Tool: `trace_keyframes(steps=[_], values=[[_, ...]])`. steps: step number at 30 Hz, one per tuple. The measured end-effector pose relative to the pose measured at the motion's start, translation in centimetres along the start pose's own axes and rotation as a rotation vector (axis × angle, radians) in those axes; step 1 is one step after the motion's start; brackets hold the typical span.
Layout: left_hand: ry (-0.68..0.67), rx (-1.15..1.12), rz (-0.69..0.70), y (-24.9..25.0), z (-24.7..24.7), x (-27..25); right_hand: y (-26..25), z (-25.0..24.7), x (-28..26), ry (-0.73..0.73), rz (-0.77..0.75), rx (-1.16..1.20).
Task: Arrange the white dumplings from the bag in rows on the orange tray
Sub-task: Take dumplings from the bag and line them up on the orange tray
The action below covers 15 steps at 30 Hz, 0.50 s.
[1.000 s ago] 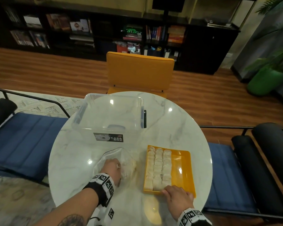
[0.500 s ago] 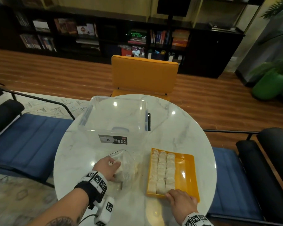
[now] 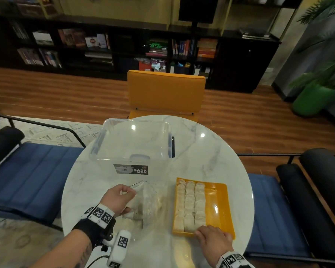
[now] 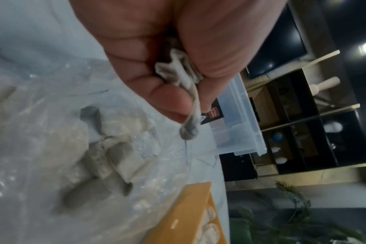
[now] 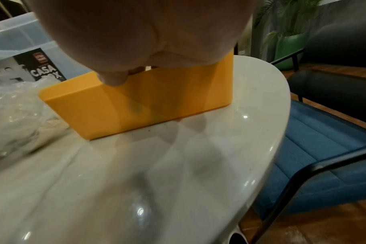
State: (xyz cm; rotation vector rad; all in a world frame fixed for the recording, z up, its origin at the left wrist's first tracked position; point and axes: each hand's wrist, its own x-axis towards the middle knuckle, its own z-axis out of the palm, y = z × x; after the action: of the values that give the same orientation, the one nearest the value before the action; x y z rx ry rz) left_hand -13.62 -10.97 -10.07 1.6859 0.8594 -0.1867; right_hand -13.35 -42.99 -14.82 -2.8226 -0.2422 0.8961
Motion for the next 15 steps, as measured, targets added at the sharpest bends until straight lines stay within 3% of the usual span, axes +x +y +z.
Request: trace_keyframes(steps=[3, 7, 12, 15], values=[[-0.044, -0.193, -0.009, 1.1, 0.7, -0.9, 0.3, -0.3, -0.3, -0.023, -0.013, -0.012], [-0.042, -0.265, 0.089, 3.4, 1.9, -1.9, 0.3, -1.0, -0.9, 0.016, -0.053, 0.009], [-0.105, -0.268, 0.186, 6.5, 4.8, -3.4, -0.8, -5.1, -2.2, 0.185, -0.156, 0.204], [-0.189, -0.283, 0.208, 8.4, 7.1, -4.6, -2.6, -9.3, -3.1, 0.361, -0.277, 0.485]])
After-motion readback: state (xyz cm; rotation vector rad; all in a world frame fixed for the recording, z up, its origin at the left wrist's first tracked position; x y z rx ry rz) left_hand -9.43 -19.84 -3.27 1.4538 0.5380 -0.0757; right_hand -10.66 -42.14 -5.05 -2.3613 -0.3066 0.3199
